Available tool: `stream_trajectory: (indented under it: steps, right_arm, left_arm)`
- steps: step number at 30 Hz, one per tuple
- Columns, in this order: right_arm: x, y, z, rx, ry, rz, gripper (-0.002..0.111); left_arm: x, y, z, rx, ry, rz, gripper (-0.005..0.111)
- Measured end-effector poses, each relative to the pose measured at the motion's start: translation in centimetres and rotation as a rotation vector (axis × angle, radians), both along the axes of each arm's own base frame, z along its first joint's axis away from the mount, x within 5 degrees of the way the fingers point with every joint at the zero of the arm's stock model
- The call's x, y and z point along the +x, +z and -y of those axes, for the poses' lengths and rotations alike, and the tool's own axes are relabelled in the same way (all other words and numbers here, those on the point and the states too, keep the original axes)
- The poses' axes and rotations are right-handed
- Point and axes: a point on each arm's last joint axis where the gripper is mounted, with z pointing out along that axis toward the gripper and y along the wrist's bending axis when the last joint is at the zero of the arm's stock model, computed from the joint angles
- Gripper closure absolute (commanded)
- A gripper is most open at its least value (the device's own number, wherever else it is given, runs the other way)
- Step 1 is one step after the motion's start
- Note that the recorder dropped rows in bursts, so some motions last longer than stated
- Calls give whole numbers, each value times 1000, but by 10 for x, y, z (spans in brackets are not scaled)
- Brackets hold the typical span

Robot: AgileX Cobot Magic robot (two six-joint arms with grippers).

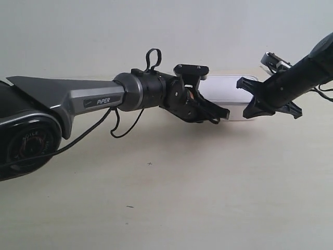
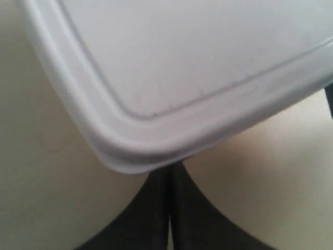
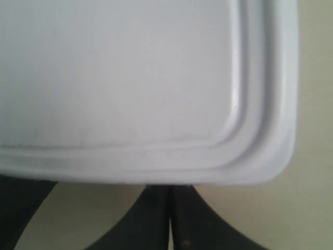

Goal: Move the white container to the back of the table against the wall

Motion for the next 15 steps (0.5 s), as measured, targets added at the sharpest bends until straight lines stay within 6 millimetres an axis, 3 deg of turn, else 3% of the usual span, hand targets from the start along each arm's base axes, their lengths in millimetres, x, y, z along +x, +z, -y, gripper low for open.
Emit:
stream_trajectory:
  steps: [15]
  right_arm:
    - [19, 2, 3, -18, -37, 117, 108]
  left_arm:
    - [21, 0, 9, -53, 8, 90, 107]
